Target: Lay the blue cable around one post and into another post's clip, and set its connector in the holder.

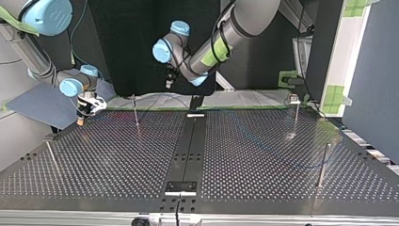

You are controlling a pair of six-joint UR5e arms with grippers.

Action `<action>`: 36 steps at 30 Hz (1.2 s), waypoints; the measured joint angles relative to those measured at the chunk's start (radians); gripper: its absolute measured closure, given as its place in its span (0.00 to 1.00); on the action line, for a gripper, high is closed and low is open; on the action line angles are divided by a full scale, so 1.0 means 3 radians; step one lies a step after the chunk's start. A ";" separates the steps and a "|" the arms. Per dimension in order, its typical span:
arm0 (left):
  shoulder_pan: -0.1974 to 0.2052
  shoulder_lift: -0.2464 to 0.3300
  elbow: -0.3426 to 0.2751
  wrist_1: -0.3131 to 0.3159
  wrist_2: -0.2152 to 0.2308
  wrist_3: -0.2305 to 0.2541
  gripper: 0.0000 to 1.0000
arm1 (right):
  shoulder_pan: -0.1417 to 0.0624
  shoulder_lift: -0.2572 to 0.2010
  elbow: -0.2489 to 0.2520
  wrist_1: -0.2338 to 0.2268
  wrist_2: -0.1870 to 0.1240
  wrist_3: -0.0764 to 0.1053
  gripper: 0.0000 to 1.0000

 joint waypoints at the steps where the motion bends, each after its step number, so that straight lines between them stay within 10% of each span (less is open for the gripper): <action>1: 0.0012 0.0001 0.0000 -0.0015 -0.0032 0.0028 0.00 | 0.0000 0.0000 0.0000 -0.0001 0.0000 0.0000 1.00; 16: 0.0082 0.0000 0.0000 0.0044 -0.0466 0.0310 0.00 | 0.0008 0.0000 0.0000 -0.0005 0.0000 0.0000 1.00; 36: 0.0025 0.0000 0.0000 0.0243 -0.0260 0.0326 0.00 | 0.0024 0.0000 0.0000 -0.0011 0.0000 0.0003 1.00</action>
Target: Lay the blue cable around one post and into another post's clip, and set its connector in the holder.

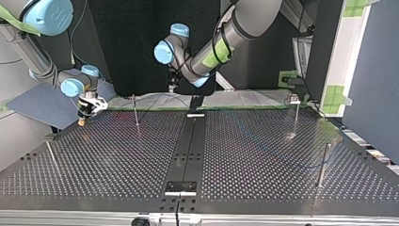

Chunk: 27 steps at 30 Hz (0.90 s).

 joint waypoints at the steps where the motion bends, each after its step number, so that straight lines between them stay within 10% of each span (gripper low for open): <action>1: -0.0001 0.0000 0.0000 0.0000 0.0000 0.0000 0.00 | 0.0000 0.0000 0.0000 0.0000 0.0000 0.0000 1.00; 27: -0.0099 0.0000 0.0000 0.0359 0.0211 0.0492 0.00 | 0.0030 0.0000 0.0000 -0.0010 -0.0029 0.0006 1.00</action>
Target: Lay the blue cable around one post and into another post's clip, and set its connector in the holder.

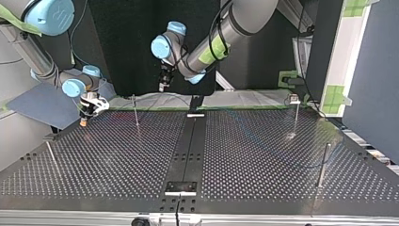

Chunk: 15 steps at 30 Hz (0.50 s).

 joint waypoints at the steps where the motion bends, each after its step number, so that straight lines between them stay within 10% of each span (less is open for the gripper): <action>1: -0.0001 0.0000 0.0000 0.0033 0.0032 0.0003 0.00 | 0.0000 0.0000 0.0000 -0.0002 -0.0003 0.0002 1.00; 15: -0.0011 0.0000 -0.0001 0.0128 0.0240 -0.0040 0.00 | -0.0002 0.0000 0.0000 -0.0008 -0.0058 0.0029 1.00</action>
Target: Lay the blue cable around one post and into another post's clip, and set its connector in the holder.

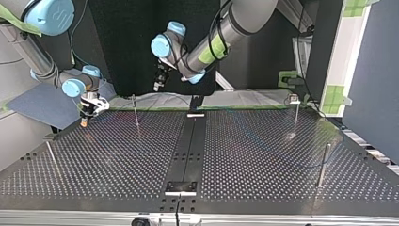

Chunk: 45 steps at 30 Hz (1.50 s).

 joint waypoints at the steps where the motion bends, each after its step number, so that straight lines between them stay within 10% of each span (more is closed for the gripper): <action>1: -0.0001 0.0000 0.0000 0.0000 0.0000 -0.0001 0.00 | 0.0000 0.0000 0.0000 0.0001 0.0000 -0.0001 1.00; 31: -0.0002 0.0001 -0.0007 -0.0087 -0.0039 -0.0058 0.00 | 0.0006 0.0000 0.0000 0.0013 0.0000 -0.0003 1.00; 45: -0.0072 0.0122 -0.0397 0.0076 -0.0067 -0.0077 0.00 | 0.0005 0.0000 0.0000 0.0011 0.0000 -0.0003 1.00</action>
